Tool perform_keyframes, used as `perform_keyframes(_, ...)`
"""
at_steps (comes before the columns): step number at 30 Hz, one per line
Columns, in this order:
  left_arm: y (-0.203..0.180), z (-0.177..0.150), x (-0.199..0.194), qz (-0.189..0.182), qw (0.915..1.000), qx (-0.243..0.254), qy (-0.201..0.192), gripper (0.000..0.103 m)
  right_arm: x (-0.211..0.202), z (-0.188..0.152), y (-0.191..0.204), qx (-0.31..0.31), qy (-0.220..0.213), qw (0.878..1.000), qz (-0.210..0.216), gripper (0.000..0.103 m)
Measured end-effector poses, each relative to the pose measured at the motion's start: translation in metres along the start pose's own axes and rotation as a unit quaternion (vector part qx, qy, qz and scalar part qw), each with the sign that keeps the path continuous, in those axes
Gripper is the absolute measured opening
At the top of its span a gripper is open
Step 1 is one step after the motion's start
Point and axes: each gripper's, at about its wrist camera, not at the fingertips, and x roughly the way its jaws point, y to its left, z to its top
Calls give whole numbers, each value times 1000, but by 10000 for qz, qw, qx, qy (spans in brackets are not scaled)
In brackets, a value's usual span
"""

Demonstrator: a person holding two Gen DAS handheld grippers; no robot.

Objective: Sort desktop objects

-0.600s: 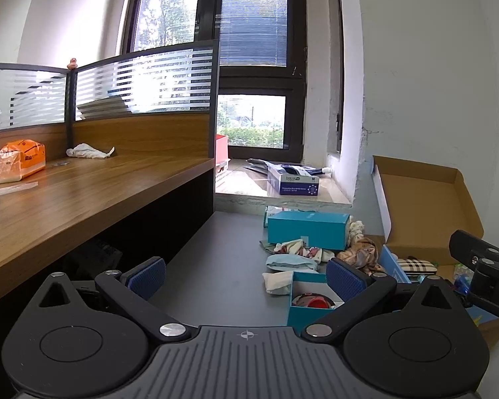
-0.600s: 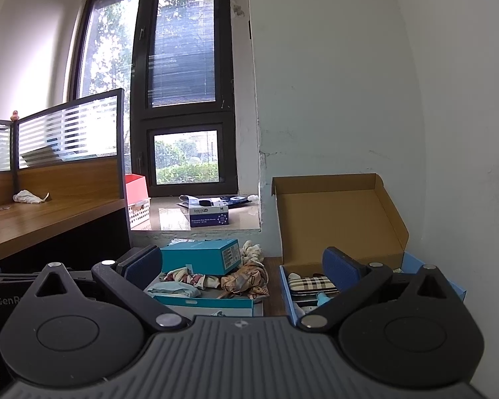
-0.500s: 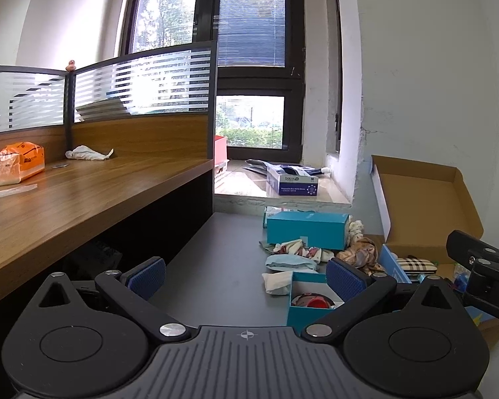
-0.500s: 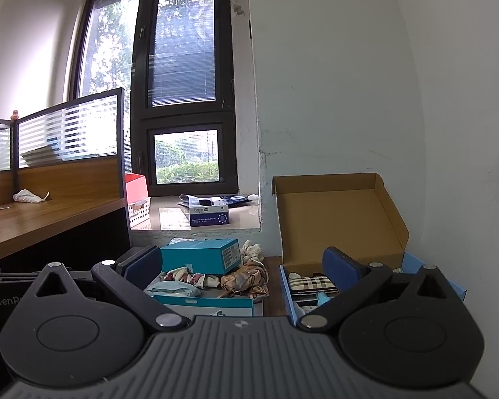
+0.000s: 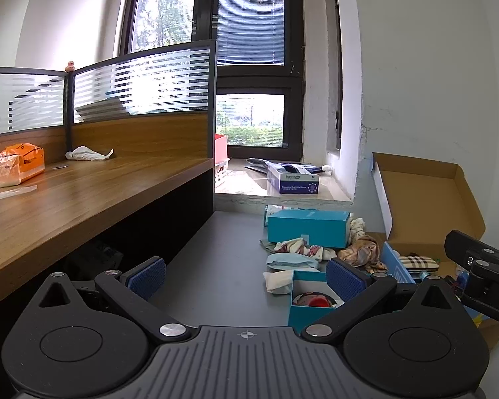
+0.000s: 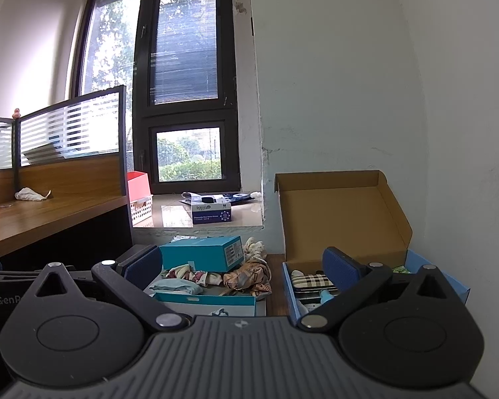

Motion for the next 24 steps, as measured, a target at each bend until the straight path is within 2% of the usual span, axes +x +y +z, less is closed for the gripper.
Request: perform_keyframes(24, -4, -3, 14, -20, 9998, 114, 181, 103, 14, -6, -4, 32, 115, 9999, -27, 103)
